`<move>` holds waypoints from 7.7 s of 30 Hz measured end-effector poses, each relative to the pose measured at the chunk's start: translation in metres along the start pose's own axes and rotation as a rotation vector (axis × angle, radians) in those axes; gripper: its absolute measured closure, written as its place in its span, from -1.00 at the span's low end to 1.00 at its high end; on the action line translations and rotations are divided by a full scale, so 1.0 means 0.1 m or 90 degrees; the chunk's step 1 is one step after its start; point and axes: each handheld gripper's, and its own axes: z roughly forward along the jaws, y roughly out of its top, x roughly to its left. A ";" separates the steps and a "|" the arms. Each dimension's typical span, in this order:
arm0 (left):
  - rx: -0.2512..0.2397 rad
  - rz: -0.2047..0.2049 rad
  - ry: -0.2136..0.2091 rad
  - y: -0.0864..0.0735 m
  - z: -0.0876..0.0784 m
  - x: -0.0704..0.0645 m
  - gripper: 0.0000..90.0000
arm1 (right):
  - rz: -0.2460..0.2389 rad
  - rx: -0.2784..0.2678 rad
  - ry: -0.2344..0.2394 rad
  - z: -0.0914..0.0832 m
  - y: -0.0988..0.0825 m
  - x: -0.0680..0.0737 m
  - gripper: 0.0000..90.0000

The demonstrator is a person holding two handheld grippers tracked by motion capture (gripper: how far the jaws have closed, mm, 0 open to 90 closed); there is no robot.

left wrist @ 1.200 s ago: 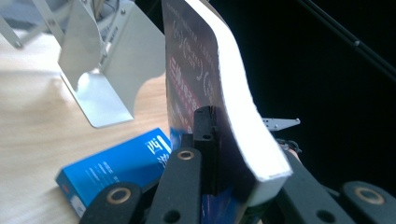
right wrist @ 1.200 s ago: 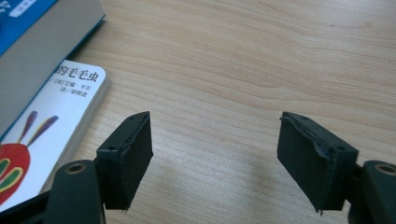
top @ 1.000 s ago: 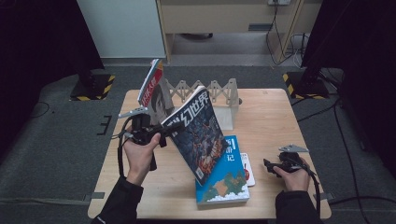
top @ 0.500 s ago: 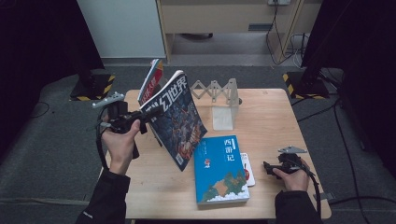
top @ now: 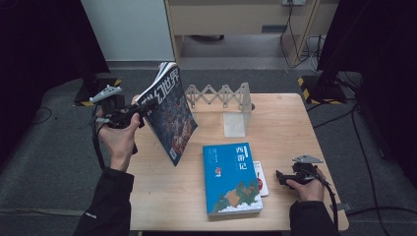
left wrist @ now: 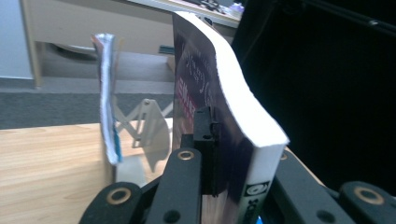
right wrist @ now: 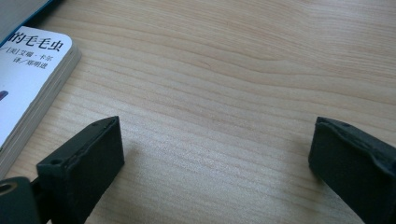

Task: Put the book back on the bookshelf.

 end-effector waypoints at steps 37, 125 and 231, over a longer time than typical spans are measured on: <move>-0.005 0.053 0.188 -0.14 1.00 0.11 0.82 | -0.005 0.002 0.004 0.00 0.00 -0.01 -0.96; 0.068 0.085 0.227 -0.27 0.85 -0.05 0.83 | -0.001 0.003 0.004 0.00 0.00 0.00 -0.96; 0.170 0.077 -0.039 -1.94 0.63 -0.16 -0.30 | 0.043 -0.021 0.112 -0.29 0.35 0.42 -0.83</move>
